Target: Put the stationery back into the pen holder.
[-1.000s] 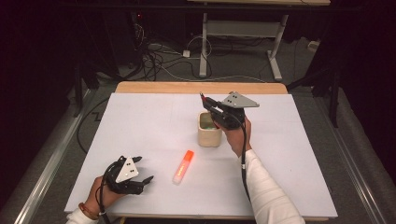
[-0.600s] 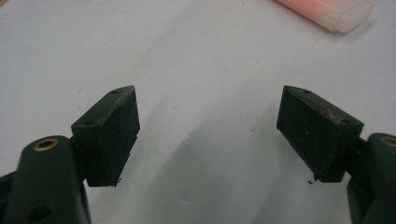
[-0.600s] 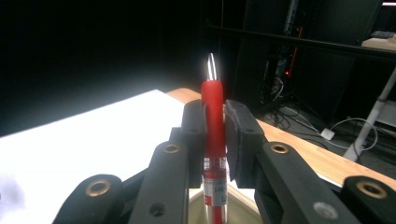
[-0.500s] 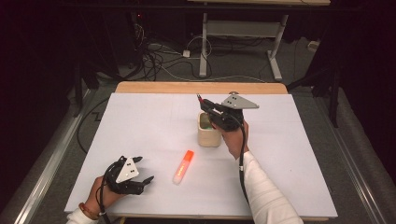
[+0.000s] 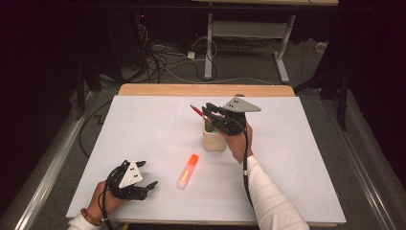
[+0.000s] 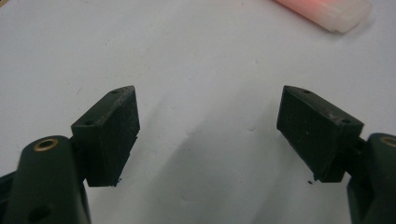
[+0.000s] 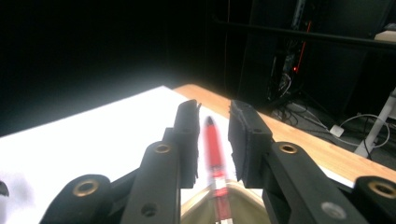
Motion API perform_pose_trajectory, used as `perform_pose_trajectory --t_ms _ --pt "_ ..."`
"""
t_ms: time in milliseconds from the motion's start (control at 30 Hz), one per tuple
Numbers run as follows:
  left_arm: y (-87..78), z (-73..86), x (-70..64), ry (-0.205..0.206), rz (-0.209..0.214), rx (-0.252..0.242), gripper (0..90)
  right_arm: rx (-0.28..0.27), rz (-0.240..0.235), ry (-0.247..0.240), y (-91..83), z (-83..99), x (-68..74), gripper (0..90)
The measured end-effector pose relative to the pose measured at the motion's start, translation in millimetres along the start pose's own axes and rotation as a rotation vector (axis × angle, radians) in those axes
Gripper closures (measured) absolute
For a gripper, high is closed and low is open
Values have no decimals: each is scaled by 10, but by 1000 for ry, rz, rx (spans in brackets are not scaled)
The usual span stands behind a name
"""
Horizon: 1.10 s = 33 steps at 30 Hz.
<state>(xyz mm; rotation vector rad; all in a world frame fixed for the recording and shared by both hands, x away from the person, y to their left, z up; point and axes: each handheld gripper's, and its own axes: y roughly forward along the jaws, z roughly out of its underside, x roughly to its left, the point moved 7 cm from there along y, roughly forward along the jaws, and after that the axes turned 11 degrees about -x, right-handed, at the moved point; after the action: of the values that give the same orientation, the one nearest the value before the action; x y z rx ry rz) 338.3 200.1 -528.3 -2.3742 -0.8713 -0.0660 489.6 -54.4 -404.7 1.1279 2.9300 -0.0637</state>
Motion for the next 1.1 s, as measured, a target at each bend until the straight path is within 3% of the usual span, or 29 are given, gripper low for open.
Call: perform_pose_trajectory --t_ms 300,467,667,767,867,967,1100 --pt "5 7 -1 3 4 6 203 37 8 -1 -14 121 -23 722" --pt "4 7 4 -2 1 2 203 60 27 -17 -116 115 -108 779" --pt "16 6 -3 3 5 7 203 227 37 -73 -212 251 -205 808" --pt "21 5 -5 2 4 8 203 287 44 -64 -237 314 -245 826" --pt "26 8 -9 2 5 11 203 326 33 -63 -231 355 -239 826" --pt "25 6 -8 1 5 9 203 372 21 -106 -199 394 -197 820" --pt "15 11 3 -2 2 7 203 343 37 -112 -215 334 -197 819"
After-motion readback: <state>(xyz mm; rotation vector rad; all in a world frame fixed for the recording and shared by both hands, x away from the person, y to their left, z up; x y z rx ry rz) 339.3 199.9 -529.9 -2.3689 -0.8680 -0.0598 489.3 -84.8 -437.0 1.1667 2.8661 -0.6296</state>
